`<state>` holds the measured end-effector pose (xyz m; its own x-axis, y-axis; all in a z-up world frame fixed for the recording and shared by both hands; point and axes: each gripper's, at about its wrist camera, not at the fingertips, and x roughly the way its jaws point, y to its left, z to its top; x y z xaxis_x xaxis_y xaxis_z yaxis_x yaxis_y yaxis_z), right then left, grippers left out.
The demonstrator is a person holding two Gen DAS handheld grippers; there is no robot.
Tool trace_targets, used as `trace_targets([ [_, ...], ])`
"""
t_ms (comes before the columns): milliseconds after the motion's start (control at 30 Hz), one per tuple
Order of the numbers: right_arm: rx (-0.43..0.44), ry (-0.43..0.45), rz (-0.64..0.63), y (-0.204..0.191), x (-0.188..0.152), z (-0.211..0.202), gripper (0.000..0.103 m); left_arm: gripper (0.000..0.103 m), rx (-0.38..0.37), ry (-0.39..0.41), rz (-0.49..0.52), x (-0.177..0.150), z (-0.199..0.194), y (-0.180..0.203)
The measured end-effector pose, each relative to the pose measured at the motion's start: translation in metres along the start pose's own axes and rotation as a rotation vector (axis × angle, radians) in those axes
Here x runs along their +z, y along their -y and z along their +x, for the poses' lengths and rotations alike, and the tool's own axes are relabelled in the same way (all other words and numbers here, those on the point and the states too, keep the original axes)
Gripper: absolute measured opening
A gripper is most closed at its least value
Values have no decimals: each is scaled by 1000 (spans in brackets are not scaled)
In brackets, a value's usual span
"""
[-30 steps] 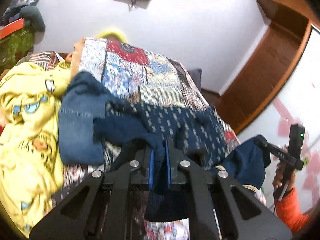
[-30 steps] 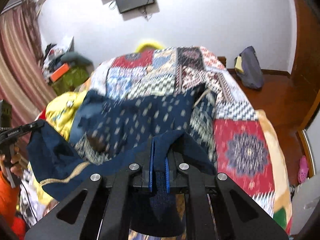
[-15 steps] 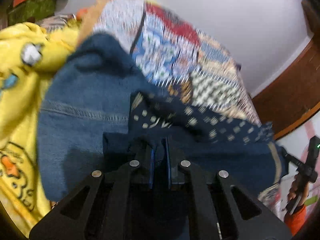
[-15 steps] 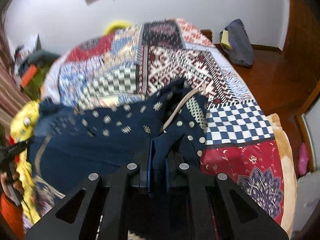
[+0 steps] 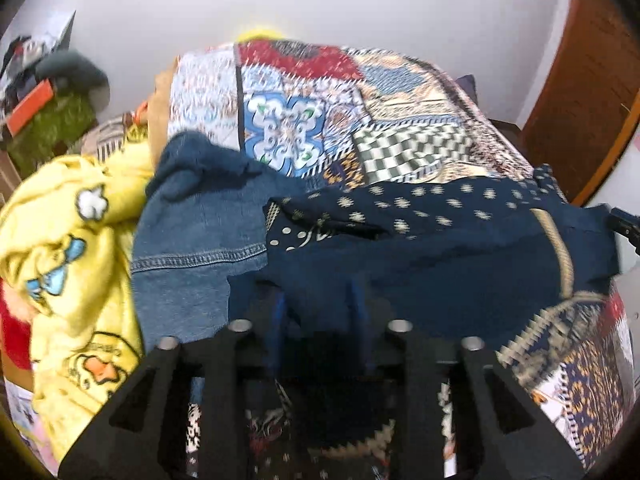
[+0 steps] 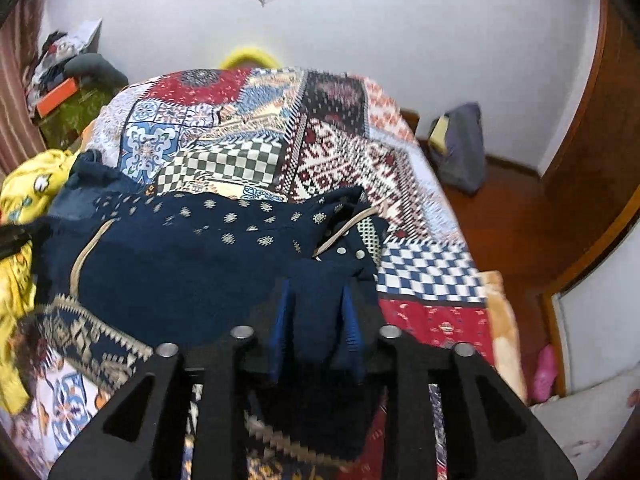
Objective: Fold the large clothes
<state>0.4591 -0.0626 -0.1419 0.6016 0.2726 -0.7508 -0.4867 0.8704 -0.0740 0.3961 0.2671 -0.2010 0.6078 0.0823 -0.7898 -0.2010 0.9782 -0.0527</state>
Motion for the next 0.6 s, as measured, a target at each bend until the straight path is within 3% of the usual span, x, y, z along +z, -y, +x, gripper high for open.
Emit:
trace_targets([
  [67,-4,39,-21,-9,-7,-17,52,60,28,45,15,-3,-17,6],
  [133,13,53,-27,-15,-13,-27,60,62,45,90,30,-7,-33,13],
  [267,115,24,-33,-29,-24,-30,60,70,12,109,59,-19,-46,29],
  [367,188,-33,-26,-42,-34,-17,60,70,-31,54,107,-33,-36,48],
  [600,147,-116,-70,-71,-46,26,60,70,32,-16,146,-44,12,71],
])
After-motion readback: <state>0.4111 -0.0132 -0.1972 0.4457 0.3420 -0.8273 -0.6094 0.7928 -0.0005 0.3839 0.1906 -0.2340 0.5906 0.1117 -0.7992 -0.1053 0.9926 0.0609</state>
